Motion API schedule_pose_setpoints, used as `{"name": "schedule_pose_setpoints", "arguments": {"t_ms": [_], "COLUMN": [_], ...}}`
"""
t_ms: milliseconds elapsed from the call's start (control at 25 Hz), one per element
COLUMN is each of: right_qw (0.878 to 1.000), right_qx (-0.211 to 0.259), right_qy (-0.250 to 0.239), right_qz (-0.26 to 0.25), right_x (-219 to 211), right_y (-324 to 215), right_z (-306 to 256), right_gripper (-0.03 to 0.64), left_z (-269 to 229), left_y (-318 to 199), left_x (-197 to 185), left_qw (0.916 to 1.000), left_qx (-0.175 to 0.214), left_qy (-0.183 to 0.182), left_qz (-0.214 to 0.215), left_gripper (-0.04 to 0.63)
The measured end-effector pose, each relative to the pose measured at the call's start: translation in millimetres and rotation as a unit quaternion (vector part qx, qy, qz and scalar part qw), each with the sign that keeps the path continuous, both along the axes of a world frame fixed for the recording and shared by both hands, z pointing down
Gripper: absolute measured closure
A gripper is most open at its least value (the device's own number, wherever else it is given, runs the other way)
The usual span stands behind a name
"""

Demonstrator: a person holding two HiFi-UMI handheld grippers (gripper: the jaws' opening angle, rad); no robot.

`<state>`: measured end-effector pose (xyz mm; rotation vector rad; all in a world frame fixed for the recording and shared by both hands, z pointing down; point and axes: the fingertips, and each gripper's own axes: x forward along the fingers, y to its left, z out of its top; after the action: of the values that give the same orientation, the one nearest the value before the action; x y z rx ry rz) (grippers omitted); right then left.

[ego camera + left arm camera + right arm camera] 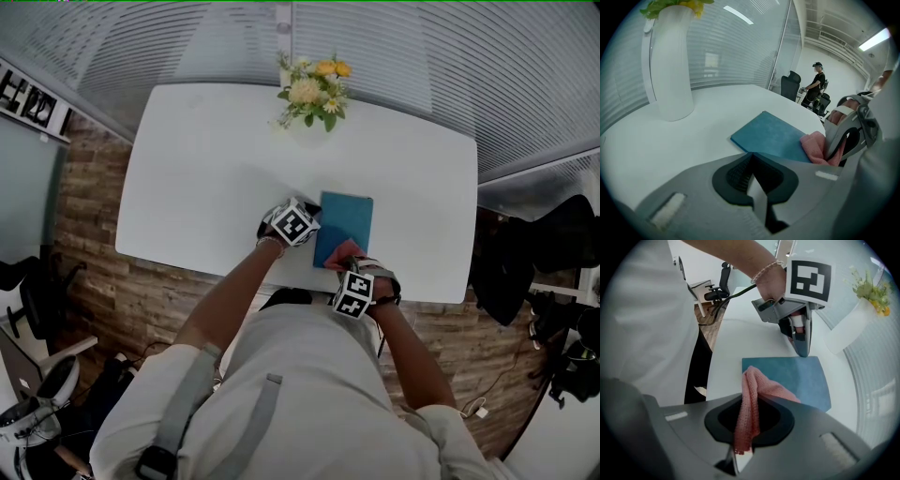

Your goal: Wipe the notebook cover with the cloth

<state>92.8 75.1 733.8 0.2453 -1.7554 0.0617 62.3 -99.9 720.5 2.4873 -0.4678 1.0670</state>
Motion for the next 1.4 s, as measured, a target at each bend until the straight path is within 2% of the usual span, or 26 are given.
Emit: {"name": "schedule_pose_setpoints", "arguments": {"t_ms": [160, 280, 480, 640, 800, 1160, 1400], "right_qw": [0.999, 0.996, 0.982, 0.971, 0.966, 0.966, 0.967], "right_qx": [0.024, 0.088, 0.188, 0.234, 0.244, 0.22, 0.215], "right_qy": [-0.02, -0.014, 0.017, 0.046, 0.075, 0.134, 0.132], "right_qz": [0.01, 0.02, 0.028, 0.027, 0.029, 0.016, 0.013], "right_x": [-4, 3, 25, 42, 60, 89, 89], "right_y": [-20, -53, -106, -144, -172, -197, -195], "right_z": [-27, -47, -67, -68, -54, -5, 5], "right_gripper": [0.597, 0.595, 0.591, 0.591, 0.591, 0.591, 0.609], "left_z": [6, 4, 2, 3, 4, 2, 2], "left_y": [2, 0, 0, 0, -1, -1, -2], "left_x": [2, 0, 1, 0, 2, 1, 0], "left_qw": [1.0, 1.0, 1.0, 1.0, 1.0, 1.0, 1.0], "left_qx": [-0.005, 0.0, 0.004, 0.004, 0.005, 0.003, 0.004], "left_qy": [0.0, -0.002, 0.001, 0.0, 0.003, 0.002, 0.001], "left_qz": [0.004, 0.001, 0.001, 0.001, 0.003, 0.0, 0.001], "left_gripper": [0.592, 0.592, 0.592, 0.592, 0.592, 0.592, 0.592]}}
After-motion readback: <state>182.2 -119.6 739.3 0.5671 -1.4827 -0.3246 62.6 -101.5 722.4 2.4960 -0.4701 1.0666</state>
